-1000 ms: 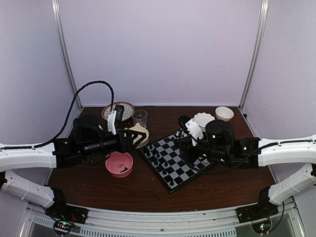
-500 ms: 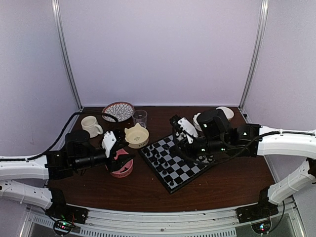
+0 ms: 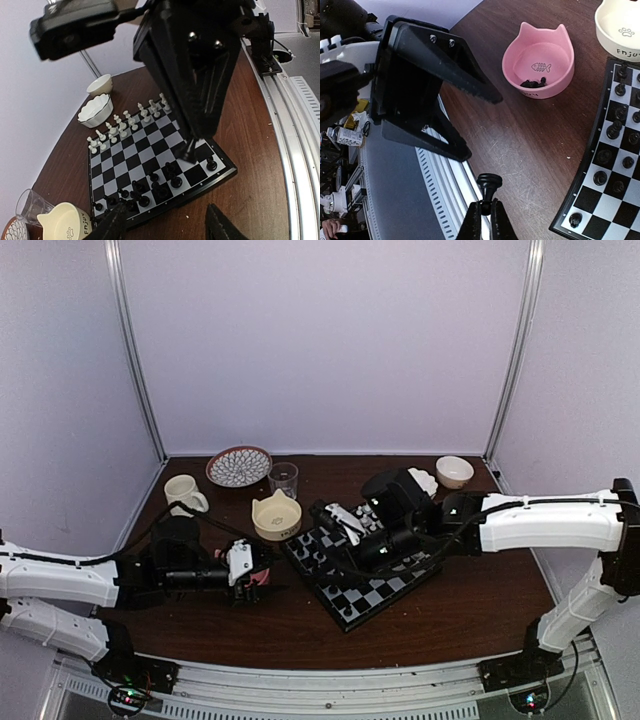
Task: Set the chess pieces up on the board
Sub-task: Pass from the right arm to the left
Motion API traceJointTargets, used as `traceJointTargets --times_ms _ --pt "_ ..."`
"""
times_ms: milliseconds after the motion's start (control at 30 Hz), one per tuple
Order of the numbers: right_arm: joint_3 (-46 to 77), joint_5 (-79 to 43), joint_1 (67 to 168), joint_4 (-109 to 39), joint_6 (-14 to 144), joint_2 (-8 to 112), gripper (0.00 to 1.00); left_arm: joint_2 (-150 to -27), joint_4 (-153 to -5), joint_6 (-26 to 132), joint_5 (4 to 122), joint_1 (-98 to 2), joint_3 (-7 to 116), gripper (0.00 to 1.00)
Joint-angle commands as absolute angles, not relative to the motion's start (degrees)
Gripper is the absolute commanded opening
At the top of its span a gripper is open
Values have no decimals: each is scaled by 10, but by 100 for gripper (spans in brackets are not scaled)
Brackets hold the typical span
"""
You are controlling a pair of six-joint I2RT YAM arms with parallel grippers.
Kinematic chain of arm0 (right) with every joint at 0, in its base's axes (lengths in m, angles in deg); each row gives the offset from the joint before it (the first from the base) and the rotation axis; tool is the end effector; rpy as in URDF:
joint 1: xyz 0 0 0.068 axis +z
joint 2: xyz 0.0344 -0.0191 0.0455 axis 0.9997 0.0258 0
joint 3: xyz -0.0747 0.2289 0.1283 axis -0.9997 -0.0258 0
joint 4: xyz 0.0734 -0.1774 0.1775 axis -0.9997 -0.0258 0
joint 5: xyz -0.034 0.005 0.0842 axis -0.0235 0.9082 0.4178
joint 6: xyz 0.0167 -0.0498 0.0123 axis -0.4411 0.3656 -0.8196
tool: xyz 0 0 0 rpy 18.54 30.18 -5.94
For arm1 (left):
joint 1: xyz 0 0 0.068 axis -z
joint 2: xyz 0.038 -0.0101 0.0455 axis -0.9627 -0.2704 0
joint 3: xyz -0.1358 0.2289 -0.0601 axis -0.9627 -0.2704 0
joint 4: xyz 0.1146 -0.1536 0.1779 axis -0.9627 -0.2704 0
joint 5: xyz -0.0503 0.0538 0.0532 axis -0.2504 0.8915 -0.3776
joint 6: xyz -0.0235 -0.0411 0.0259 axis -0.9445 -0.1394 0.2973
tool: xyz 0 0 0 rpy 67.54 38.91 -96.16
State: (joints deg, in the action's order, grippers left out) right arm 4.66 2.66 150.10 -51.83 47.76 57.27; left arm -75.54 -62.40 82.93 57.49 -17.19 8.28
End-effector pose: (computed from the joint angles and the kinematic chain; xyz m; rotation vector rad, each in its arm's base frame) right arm 0.1445 0.3025 0.2758 -1.0899 2.2789 1.2734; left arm 0.1200 -0.2015 0.2186 1.3098 1.4107 -0.6838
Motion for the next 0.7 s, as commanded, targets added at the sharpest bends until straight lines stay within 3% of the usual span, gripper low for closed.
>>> traceJointTargets --times_ms 0,167,567,667 --pt "81 77 1499 -475 451 606 0 -763 -573 868 548 -162 78 55" --pt "103 105 1500 -456 434 642 0 -764 -570 874 536 -159 72 54" --pt "108 109 1501 -438 429 658 0 -757 -582 884 529 -158 66 32" --pt "107 107 1501 -436 429 655 0 -754 -583 885 534 -158 65 30"
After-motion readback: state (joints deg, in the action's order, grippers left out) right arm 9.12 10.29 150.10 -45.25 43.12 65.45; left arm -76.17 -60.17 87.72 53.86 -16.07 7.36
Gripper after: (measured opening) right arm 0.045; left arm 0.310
